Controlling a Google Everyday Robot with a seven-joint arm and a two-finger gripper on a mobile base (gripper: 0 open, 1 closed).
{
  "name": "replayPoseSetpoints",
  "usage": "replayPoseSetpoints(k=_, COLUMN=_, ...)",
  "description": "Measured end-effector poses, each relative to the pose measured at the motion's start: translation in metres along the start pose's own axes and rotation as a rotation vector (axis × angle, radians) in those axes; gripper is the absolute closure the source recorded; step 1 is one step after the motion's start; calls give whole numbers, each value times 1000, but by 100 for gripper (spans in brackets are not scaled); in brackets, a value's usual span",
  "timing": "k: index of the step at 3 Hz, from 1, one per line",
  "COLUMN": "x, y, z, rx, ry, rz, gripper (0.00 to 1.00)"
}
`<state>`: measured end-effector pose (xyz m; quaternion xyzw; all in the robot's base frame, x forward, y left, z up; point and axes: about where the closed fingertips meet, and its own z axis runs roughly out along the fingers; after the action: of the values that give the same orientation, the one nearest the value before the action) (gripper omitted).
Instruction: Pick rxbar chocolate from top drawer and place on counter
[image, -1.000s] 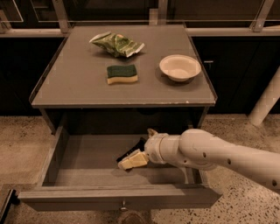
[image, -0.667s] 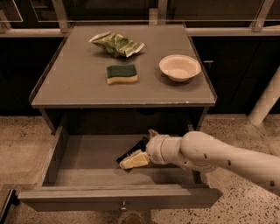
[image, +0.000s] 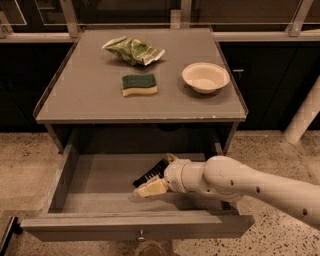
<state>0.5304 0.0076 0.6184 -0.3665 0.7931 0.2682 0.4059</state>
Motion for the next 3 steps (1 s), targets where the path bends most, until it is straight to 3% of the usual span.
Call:
replayPoseSetpoints(k=1, x=0, y=0, z=1, rx=27, ry=1, rz=-10, gripper=0)
replayPoseSetpoints(k=3, x=21, y=0, z=14, rx=110, ry=-4, rz=48, gripper=0)
